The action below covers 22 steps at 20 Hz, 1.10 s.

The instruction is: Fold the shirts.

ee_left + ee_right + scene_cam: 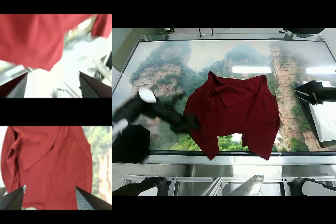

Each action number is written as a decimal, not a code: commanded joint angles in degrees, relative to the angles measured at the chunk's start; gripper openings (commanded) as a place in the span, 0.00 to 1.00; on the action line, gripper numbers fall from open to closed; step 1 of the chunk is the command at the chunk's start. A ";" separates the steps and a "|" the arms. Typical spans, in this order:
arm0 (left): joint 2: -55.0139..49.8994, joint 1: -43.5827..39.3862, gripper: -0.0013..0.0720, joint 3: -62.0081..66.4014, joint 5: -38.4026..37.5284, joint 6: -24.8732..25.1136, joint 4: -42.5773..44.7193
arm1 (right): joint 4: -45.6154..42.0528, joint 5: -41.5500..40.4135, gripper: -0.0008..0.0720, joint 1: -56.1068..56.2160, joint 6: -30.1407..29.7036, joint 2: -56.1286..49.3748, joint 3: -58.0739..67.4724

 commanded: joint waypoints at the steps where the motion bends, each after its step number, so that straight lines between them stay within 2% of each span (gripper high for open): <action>1: 10.03 -4.42 0.97 -20.46 12.44 -0.20 -9.57 | -1.16 2.97 0.98 -1.75 1.20 0.04 -0.79; 5: 17.25 -6.91 0.97 -28.79 24.68 -0.22 -15.72 | -0.98 3.74 0.98 -1.66 1.33 0.04 -2.75; 8: 20.76 -7.93 0.97 -31.06 30.97 -0.26 -17.57 | -1.01 4.57 0.98 -1.53 1.31 0.04 -4.07; 14: 21.31 -7.89 0.97 -34.23 34.16 -0.20 -17.57 | 0.04 5.46 0.98 -1.16 1.27 0.04 -5.09; 19: 21.31 -7.93 0.97 -33.94 39.15 2.45 -23.67 | 0.07 6.45 0.98 -1.16 1.29 0.04 -5.09; 22: 21.31 -7.96 0.96 -33.94 39.43 2.60 -23.56 | 0.11 6.47 0.98 -1.16 1.31 0.04 -5.35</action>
